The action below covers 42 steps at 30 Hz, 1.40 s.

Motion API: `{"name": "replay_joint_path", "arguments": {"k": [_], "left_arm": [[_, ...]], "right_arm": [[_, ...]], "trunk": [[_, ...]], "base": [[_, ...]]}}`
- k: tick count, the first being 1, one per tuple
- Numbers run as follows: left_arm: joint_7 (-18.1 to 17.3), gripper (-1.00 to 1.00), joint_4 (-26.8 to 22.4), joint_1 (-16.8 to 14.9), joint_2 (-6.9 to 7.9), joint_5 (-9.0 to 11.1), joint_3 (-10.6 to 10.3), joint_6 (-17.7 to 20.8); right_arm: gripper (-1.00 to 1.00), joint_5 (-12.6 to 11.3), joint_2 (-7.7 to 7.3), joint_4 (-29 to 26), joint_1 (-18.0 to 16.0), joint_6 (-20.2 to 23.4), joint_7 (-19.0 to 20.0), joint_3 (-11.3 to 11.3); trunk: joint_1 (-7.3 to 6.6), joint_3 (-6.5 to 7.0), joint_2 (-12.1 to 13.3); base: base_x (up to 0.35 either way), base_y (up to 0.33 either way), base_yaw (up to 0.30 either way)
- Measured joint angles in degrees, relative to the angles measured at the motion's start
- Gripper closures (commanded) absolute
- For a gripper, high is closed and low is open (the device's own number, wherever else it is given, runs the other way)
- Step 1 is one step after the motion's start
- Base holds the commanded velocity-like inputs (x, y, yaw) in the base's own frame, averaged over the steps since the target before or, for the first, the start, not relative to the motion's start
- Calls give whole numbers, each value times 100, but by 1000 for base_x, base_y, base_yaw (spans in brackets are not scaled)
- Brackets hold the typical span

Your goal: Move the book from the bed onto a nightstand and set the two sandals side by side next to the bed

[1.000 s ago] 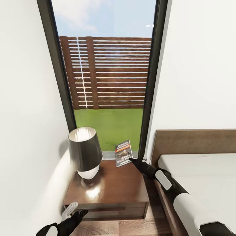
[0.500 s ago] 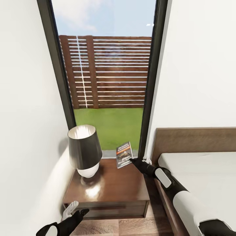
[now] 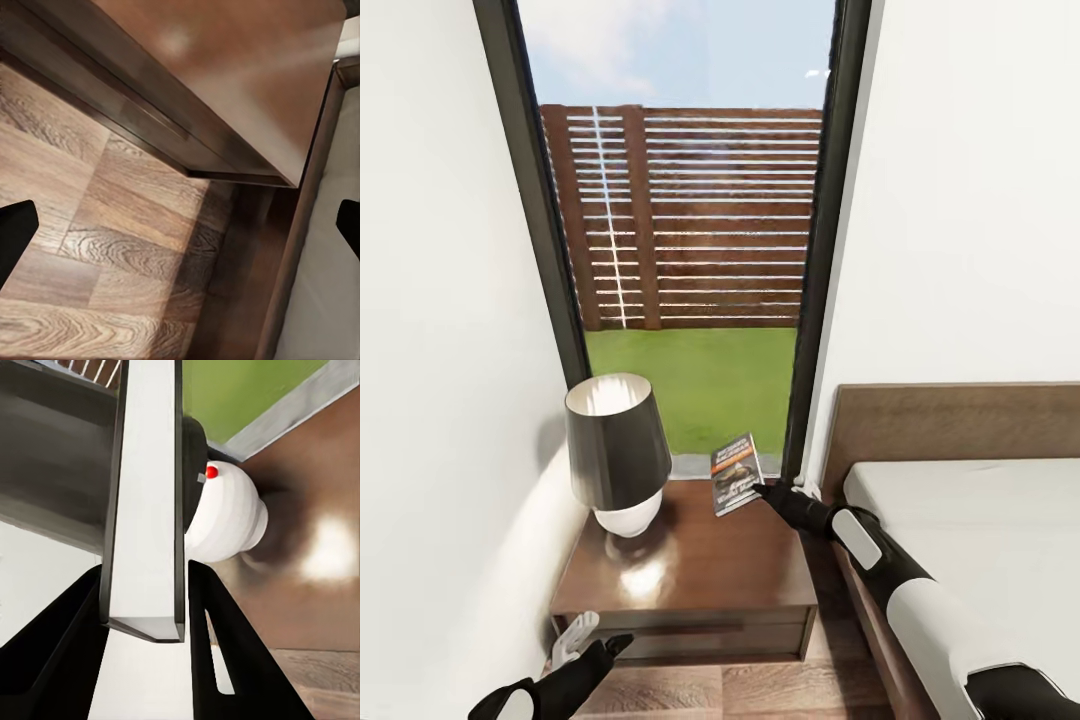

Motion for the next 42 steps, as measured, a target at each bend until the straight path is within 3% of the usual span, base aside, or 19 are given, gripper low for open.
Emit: {"name": "replay_joint_path", "arguments": {"k": [6, 11, 28, 42], "left_arm": [[-1, -100, -3, 5, -6, 16, 6, -1], [4, -100, 13, 6, -7, 18, 15, -14], [7, -100, 73, -2, -36, 27, 39, 20], [12, -100, 84, 0, -4, 15, 34, 11]], "right_arm": [[100, 116, -1, 0, 0, -20, 667, 153], [100, 203, -3, 1, 0, -74, 845, 238], [100, 235, -11, 3, -1, -326, 907, 242], [100, 217, -4, 3, -1, -325, 591, 219]], "trunk": [[132, -108, -241], [242, -198, -441], [615, -503, -1123], [923, -754, -1685]], "base": [[0, 0, 0], [0, 0, 0], [0, 0, 0], [0, 0, 0]]}}
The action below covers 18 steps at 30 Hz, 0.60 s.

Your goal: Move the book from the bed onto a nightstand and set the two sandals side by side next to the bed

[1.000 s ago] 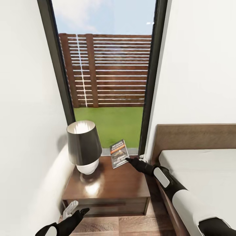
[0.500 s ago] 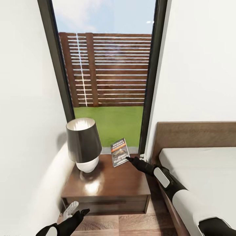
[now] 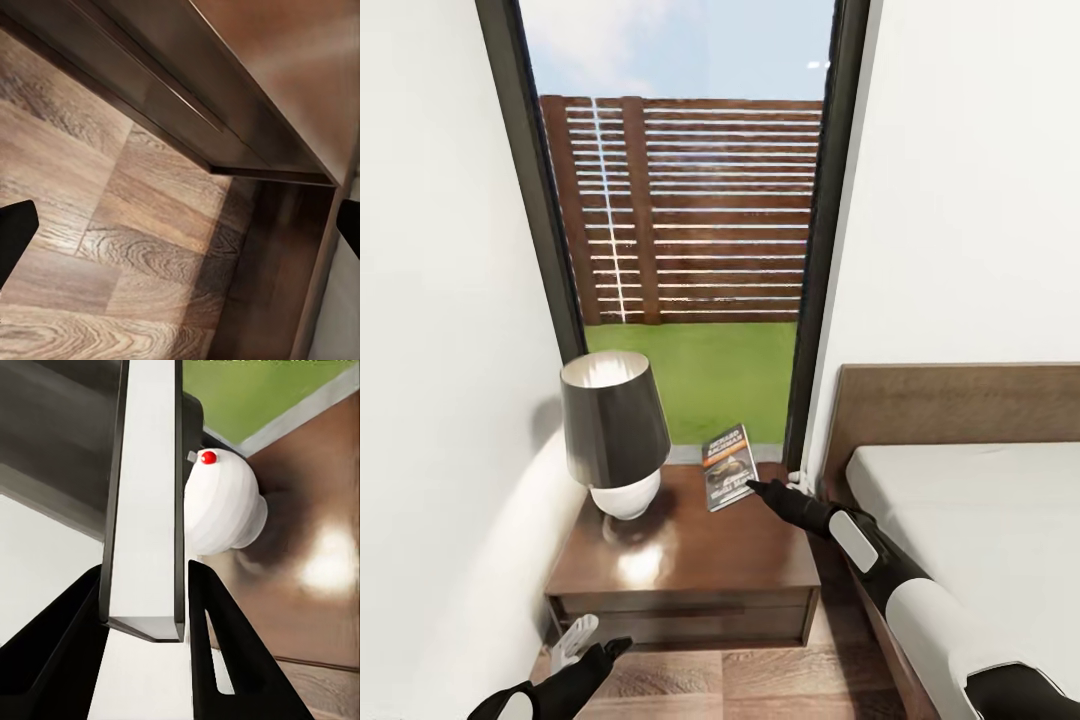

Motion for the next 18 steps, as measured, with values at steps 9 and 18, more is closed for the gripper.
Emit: {"name": "replay_joint_path", "arguments": {"k": [9, 18], "left_arm": [[2, -100, 3, 0, 1, 1, 1, -1], [-5, -100, -2, -2, 2, 13, 1, -8]], "right_arm": [[100, -11, 1, 0, 3, -41, -60, -5], [100, 6, 1, 0, 21, -804, -43, 14]], "trunk": [[198, -162, -361], [395, -323, -722]], "base": [[0, 0, 0], [0, 0, 0]]}}
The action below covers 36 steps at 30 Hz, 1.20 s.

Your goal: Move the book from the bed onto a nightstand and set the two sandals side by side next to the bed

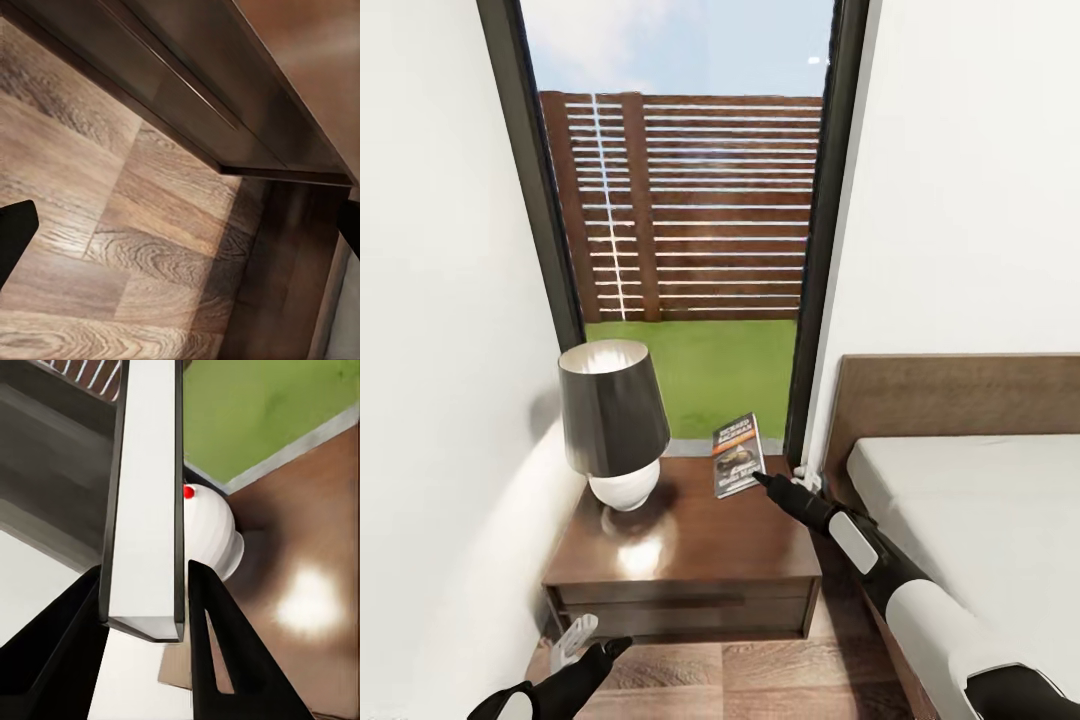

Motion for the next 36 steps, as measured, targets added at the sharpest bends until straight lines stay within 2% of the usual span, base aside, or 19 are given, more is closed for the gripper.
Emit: {"name": "replay_joint_path", "arguments": {"k": [8, 36], "left_arm": [[5, -100, 1, -1, 1, -3, 0, -2], [35, -100, 103, -2, -5, -49, 3, -22]], "right_arm": [[100, 8, 0, 1, 4, -172, 10, 28], [100, 4, -8, 1, 5, -108, -21, 4]], "trunk": [[176, -144, -321], [791, -646, -1444]], "base": [[0, 0, 0], [0, 0, 0]]}}
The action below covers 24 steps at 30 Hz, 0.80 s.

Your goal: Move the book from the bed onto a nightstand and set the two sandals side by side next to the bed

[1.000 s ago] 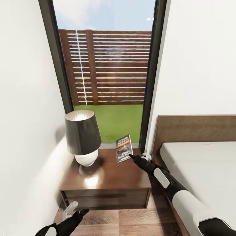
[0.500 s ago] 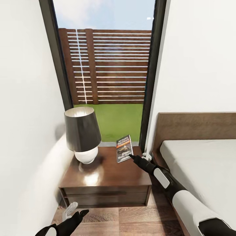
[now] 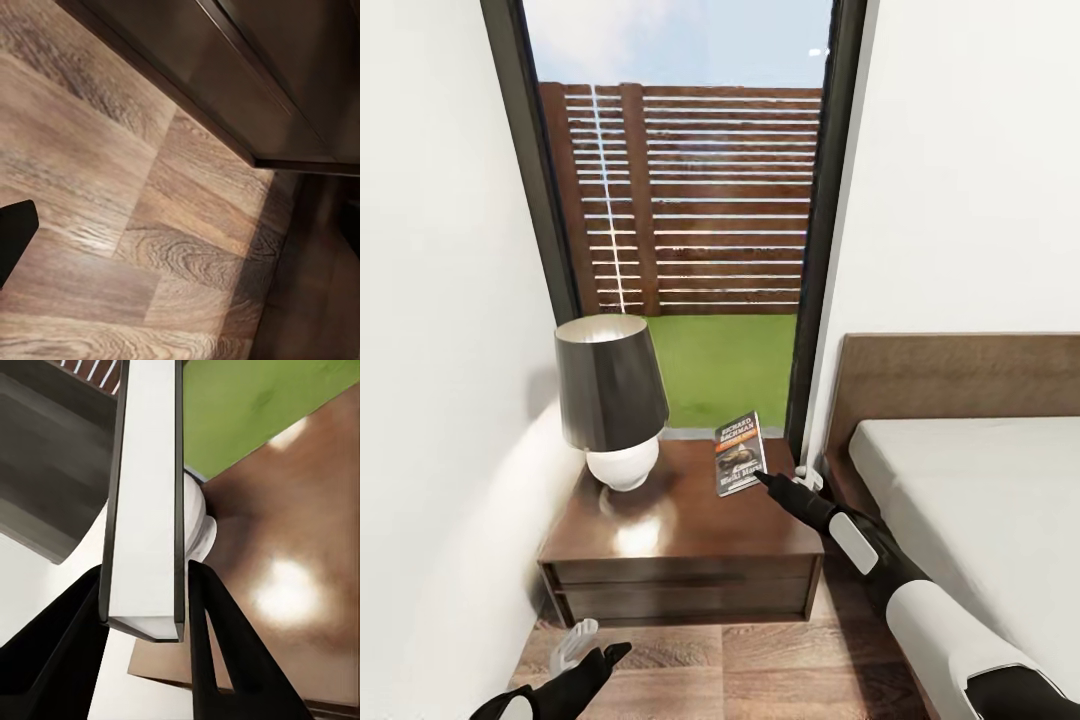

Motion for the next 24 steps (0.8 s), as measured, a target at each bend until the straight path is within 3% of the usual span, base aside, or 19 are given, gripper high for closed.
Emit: {"name": "replay_joint_path", "arguments": {"k": [24], "left_arm": [[6, -100, 10, 0, -1, 17, 2, 20]], "right_arm": [[100, -11, 0, 0, 0, 41, -9, 0]], "trunk": [[527, -431, -963]], "base": [[0, 0, 0]]}}
